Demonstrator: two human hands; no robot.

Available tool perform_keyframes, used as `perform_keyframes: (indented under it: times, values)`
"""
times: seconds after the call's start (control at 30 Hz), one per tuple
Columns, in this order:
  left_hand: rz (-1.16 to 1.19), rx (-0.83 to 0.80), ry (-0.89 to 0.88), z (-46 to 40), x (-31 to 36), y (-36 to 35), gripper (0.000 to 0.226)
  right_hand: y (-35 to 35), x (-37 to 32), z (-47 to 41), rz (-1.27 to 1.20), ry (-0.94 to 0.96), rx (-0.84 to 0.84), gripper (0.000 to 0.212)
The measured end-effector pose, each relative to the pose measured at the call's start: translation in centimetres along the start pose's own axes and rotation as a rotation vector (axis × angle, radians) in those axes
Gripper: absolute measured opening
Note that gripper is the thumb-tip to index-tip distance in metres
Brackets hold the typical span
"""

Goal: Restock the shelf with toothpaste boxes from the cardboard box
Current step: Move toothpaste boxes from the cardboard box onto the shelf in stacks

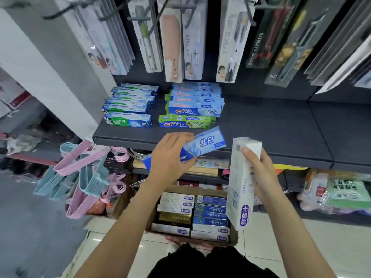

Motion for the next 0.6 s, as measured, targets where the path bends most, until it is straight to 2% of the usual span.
perform_keyframes:
  times: [0.07, 0.13, 0.27, 0.37, 0.43, 0.53, 0.6]
  values:
    - [-0.080, -0.001, -0.039, -0.2, 0.4, -0.5, 0.046, 0.0, 0.0, -0.3, -0.001, -0.008, -0.024, 0.012]
    - [-0.196, -0.077, -0.061, -0.7, -0.4, -2.1, 0.054, 0.1, -0.1, -0.6, 0.013, -0.013, -0.045, 0.012]
    - [-0.448, -0.287, -0.105, -2.9, -4.5, -7.0, 0.070, 0.8, -0.3, -1.5, 0.054, -0.032, -0.050, 0.012]
    - [-0.621, -0.520, -0.113, -5.0, -7.7, -11.9, 0.068, 1.9, -0.4, -2.3, 0.051, -0.044, -0.022, 0.012]
    - [-0.670, -0.618, -0.155, -5.9, -9.0, -15.0, 0.065, 3.0, -0.4, -2.9, 0.041, -0.055, 0.011, 0.014]
    - [-0.710, -0.668, -0.248, -7.2, -10.0, -18.4, 0.066, 4.9, -0.1, -3.6, 0.019, -0.079, 0.074, 0.016]
    - [-0.685, -0.632, -0.281, -8.2, -10.6, -19.6, 0.071, 6.1, 0.0, -4.0, -0.002, -0.097, 0.112, 0.014]
Point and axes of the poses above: each hand's wrist, its own z-axis away from the middle knuckle, its own y-axis out of the back of the hand, x = y × z, the point moved 10 cm from there along -z, towards the middle knuckle, and after that the axes turned 1 degree about z, right-handed, at the moved point
